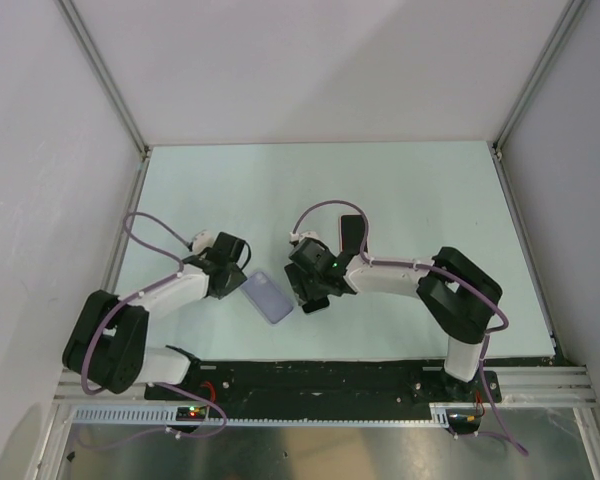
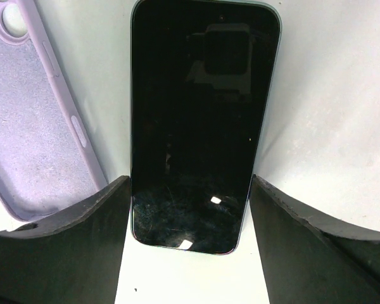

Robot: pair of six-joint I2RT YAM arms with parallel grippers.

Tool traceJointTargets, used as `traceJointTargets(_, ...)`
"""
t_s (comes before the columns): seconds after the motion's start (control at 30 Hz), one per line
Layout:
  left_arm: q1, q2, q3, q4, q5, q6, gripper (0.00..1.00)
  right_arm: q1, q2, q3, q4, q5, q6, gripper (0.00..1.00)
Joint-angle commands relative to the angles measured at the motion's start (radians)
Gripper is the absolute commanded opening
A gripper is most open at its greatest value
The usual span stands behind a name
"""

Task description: Put the phone into the phone case

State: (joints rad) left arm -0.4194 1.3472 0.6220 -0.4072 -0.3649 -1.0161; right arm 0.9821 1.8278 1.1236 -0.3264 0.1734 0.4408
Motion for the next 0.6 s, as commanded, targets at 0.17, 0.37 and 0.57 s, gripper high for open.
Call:
traceJointTargets(0.17, -0.012, -0.127, 0.068, -0.054, -0.018, 0.182, 0.60, -0.041, -0.032, -0.022, 0.018, -0.085, -0.033, 0.48)
traceJointTargets(0.37, -0.076, -0.124, 0.134, -0.065, 0.081, 0.276, 0.59, -0.056, -0.044, -0.033, 0.022, -0.091, -0.030, 0.47)
traceJointTargets(0.57, -0.103, -0.101, 0.140, -0.065, 0.134, 0.205, 0.56, -0.064, -0.049, -0.045, 0.022, -0.084, -0.024, 0.47)
